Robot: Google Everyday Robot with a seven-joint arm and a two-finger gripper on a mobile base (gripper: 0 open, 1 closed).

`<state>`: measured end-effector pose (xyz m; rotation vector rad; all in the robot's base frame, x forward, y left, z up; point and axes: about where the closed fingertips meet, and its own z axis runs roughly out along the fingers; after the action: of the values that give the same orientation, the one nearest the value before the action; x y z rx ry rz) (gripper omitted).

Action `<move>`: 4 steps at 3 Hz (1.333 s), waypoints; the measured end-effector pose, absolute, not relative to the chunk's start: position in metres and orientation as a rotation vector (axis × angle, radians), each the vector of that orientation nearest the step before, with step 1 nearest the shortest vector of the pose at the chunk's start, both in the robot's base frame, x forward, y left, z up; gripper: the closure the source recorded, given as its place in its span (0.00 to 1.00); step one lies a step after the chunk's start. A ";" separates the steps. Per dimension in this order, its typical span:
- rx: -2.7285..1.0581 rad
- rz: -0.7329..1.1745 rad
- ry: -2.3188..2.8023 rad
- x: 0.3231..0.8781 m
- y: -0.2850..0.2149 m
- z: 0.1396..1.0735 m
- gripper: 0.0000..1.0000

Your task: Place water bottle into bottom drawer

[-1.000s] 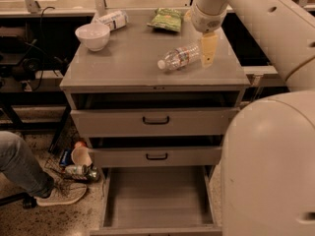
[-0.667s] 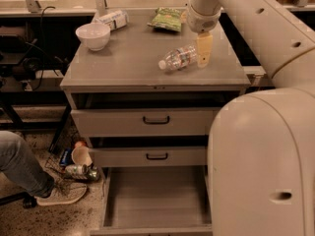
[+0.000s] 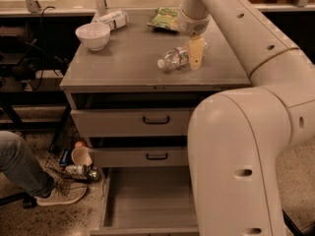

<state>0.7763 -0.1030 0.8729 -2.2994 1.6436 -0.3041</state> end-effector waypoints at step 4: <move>-2.334 -0.192 1.606 0.779 -0.076 0.852 0.95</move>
Offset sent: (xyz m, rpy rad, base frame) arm 0.0056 0.0129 -0.0048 0.0180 0.0666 0.0356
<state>0.7791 -0.0761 0.8524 -2.3344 1.6057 -0.1915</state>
